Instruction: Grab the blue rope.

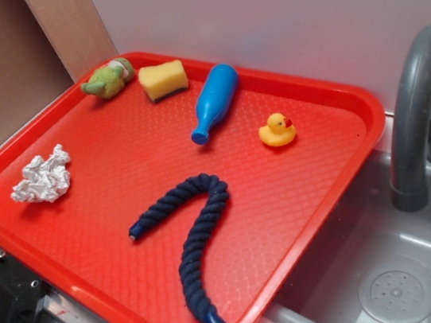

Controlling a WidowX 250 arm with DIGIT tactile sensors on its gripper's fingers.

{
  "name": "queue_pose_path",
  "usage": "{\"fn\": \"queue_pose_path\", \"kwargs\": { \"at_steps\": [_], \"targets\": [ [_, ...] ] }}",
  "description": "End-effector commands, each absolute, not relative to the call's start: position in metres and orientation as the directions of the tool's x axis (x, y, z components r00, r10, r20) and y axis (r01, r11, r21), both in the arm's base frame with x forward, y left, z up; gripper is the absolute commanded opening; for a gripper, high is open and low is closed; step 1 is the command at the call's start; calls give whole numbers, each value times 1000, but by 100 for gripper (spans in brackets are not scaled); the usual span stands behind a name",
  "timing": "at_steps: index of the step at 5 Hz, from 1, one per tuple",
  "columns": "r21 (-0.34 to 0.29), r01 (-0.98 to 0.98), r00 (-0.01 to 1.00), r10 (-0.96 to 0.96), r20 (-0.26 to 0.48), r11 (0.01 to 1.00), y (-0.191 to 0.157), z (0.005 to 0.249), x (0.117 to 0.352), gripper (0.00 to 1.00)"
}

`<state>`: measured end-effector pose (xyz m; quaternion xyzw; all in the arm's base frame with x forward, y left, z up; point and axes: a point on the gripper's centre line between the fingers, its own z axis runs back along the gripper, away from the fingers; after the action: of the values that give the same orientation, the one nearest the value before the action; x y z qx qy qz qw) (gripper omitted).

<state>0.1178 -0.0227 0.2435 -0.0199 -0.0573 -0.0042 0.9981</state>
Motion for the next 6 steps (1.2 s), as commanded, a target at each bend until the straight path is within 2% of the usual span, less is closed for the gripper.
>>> {"fn": "queue_pose_path", "kwargs": {
  "at_steps": [1, 2, 3, 4, 6],
  "targets": [
    [-39, 11, 993, -6, 115, 999, -23, 243, 118, 100],
    [-89, -12, 992, 23, 125, 996, -37, 234, 126, 100],
    [-89, -151, 975, 163, 151, 984, -57, 215, 135, 100],
    [-66, -281, 935, 289, 208, 957, -74, 187, 147, 100],
    [-47, -397, 880, 395, 263, 916, -98, 123, 166, 100]
  ]
}}
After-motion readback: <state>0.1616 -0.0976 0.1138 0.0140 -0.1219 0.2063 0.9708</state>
